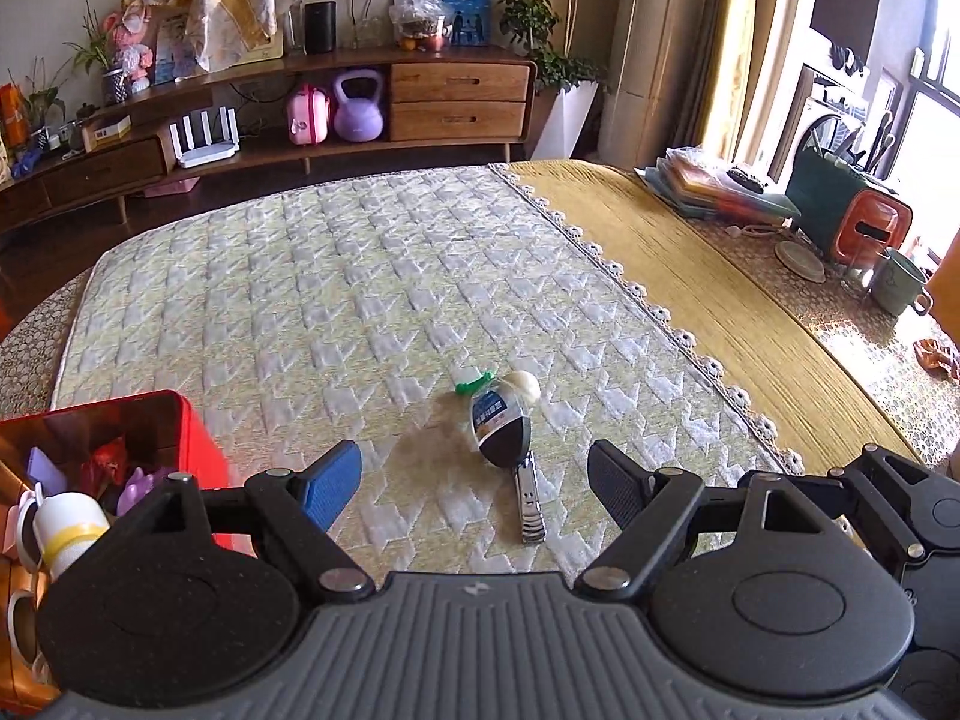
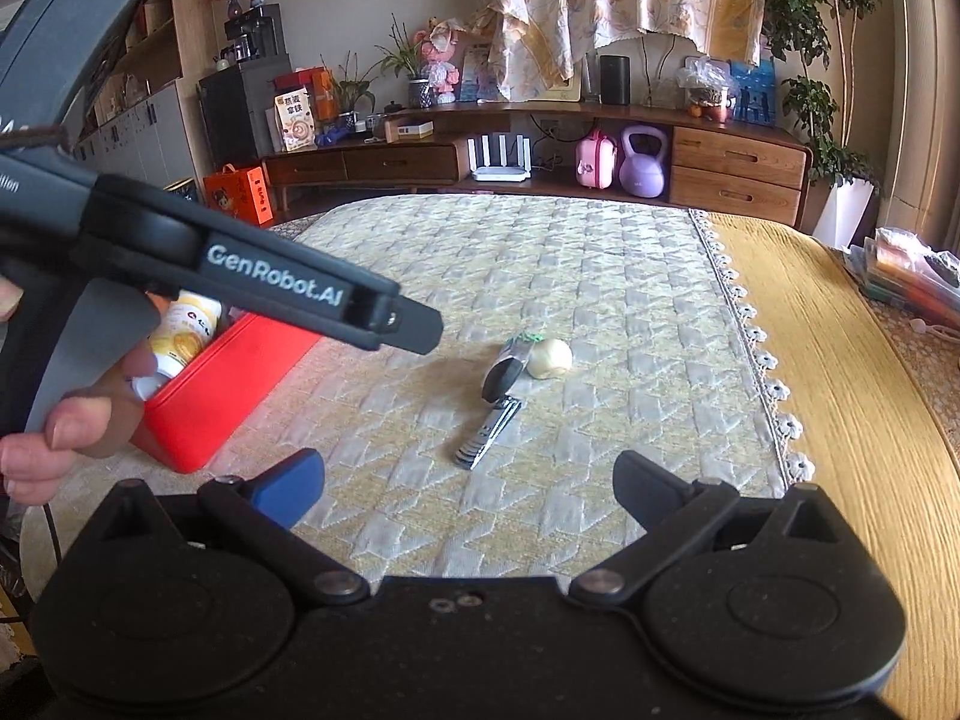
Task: Organize rigid objects
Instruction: 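Withdraw both grippers from the tin and move the left toward the green-capped bottle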
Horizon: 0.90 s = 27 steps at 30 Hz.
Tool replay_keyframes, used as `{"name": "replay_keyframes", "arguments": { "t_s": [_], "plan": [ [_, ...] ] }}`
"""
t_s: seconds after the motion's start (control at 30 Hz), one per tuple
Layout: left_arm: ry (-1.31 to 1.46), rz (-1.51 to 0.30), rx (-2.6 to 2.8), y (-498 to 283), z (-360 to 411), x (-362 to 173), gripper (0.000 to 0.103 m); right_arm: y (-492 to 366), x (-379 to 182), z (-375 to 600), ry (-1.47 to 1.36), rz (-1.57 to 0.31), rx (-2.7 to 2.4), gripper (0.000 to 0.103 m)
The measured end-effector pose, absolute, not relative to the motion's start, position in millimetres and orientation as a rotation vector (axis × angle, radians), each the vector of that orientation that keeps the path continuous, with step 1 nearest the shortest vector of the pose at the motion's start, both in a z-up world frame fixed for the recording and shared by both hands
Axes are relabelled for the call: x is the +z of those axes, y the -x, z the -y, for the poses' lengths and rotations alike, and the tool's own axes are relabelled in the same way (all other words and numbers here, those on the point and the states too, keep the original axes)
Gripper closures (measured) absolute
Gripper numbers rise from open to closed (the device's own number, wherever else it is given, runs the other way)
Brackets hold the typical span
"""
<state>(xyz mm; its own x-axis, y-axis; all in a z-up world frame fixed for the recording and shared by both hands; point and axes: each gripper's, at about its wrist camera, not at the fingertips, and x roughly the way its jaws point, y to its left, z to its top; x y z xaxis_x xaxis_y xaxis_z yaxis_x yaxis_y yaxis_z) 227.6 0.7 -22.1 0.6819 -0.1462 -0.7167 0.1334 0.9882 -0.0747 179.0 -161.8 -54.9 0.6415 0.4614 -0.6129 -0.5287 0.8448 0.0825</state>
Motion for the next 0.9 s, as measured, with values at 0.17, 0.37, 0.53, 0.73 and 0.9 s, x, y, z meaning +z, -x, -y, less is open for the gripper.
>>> {"name": "replay_keyframes", "arguments": {
  "t_s": [0.17, 0.37, 0.53, 0.73, 0.9],
  "plan": [
    [0.054, -0.862, -0.153, -255, 6, -37, 0.02, -194, -66, 156, 0.107, -0.674, 0.558, 0.002],
    [0.07, -0.9, -0.133, -280, 9, -54, 0.02, -212, -78, 146, 0.115, -0.688, 0.545, 0.007],
    [0.023, -0.899, -0.117, -296, 13, -62, 0.02, -226, -87, 139, 0.121, -0.694, 0.522, 0.012],
    [0.004, -0.918, -0.121, -308, 12, -74, 0.023, -237, -94, 131, 0.154, -0.702, 0.54, 0.02],
    [-0.026, -0.932, -0.122, -312, 13, -82, 0.039, -242, -100, 121, 0.175, -0.715, 0.548, 0.027]
  ]
}}
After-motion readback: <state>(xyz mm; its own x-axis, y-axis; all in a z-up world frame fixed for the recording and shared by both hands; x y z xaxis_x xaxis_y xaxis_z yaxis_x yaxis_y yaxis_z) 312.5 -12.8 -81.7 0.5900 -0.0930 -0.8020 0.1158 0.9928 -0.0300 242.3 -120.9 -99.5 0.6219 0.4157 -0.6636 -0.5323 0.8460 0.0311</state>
